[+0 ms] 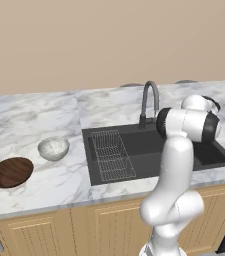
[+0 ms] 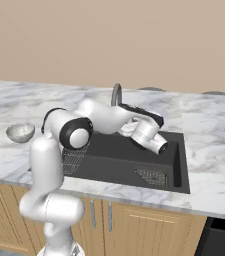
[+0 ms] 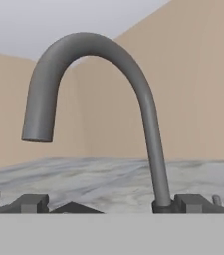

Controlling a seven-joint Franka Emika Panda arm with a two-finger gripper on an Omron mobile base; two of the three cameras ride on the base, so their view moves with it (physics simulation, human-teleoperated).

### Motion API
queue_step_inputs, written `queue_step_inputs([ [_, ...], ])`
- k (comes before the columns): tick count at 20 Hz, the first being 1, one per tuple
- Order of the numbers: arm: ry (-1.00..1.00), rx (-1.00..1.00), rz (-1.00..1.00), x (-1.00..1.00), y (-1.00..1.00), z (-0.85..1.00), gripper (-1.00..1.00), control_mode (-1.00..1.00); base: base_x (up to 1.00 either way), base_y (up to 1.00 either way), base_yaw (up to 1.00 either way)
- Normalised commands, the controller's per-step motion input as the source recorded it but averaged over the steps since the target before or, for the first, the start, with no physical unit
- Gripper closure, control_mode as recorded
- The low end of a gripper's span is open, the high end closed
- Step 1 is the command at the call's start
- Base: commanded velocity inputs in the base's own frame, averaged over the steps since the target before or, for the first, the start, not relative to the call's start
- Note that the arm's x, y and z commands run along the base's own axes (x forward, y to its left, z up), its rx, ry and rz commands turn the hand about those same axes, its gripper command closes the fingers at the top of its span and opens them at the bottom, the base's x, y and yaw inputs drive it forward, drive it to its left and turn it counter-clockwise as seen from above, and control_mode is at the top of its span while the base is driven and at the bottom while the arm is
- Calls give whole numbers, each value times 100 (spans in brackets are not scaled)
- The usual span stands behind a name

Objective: Rinse each bowl for a few seconds and place them down in the sink or on the counter.

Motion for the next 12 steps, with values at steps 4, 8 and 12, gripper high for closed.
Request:
queue_step_inputs([
  [4,0,2,0,33,0,-1,-100,-100,0,0,0],
  [8,0,0,-1,31,3,-1,-100,-100,0,0,0],
  [12,1,0,-1,25,4,-5,-100,-100,0,0,0],
])
